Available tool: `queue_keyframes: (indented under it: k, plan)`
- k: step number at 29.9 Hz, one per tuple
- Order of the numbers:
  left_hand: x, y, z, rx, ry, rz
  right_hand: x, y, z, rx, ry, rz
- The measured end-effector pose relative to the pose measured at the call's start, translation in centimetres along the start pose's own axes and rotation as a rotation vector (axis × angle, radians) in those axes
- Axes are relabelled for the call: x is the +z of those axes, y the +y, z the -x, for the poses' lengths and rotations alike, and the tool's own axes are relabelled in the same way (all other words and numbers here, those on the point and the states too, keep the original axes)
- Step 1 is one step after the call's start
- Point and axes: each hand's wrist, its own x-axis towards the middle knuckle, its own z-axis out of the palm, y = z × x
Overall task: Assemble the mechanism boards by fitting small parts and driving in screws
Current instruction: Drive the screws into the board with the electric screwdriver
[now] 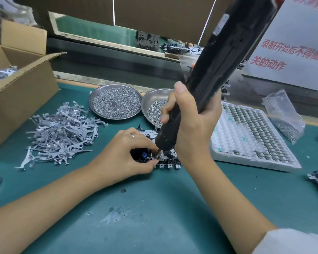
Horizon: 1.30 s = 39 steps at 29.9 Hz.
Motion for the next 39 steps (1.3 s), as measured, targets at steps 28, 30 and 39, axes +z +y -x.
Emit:
queue_keyframes:
  k: [28,30,39]
  plan:
    - [-0.1,0.4,0.0,-0.032,-0.001,0.018,-0.8,0.0,-0.1,-0.074,-0.029,0.019]
    - [-0.1,0.4,0.0,-0.037,-0.001,0.019,-1.3,-0.2,-0.5,-0.111,0.005,0.036]
    - [-0.1,0.6,0.2,-0.035,0.002,-0.010,-1.8,0.9,-0.5,-0.004,0.045,0.115]
